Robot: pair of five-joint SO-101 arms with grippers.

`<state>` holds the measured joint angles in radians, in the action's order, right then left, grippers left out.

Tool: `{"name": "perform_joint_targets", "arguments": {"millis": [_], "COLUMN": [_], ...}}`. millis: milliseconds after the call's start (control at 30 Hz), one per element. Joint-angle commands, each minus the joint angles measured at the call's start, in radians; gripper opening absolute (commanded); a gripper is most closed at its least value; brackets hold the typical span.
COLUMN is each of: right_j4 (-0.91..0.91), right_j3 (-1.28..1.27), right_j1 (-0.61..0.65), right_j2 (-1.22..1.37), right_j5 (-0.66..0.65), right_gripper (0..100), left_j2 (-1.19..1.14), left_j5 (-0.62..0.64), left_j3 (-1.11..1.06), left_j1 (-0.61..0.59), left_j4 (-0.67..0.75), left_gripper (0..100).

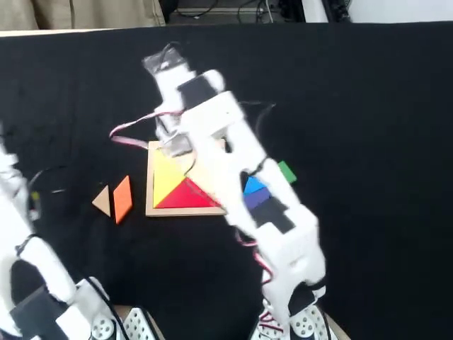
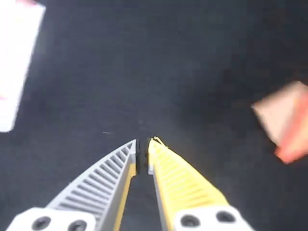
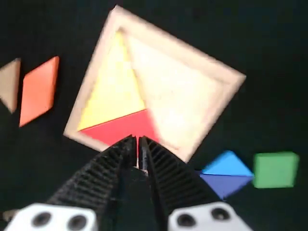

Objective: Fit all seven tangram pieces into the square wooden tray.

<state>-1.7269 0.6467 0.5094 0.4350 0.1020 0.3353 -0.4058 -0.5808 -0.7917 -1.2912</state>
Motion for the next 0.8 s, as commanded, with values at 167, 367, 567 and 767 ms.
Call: {"name": "perform_joint_targets", "arguments": {"millis": [167,367,567,767], "right_j4": [0.040,0.471,0.824,0.864], "right_j3": [-0.303,-0.846,-1.132,-1.152], "right_j1": [-0.414,-0.494,-0.477,-0.440], "right_j2": [-0.329,-0.441,-0.490,-0.452], "right_j5": [-0.011,-0.080,-0.123,-0.127], "right_gripper": [1.1,1.1,1.1,1.1], "left_j2": [0.026,0.025,0.029,0.025], "left_j5": [0.322,0.529,0.569,0.681], "left_j3": [0.082,-0.013,-0.134,-0.156], "left_j1": [0.713,0.845,0.760,0.682], "left_j4": [-0.095,0.092,0.195,0.199], "left_gripper": [7,6,7,24]}}
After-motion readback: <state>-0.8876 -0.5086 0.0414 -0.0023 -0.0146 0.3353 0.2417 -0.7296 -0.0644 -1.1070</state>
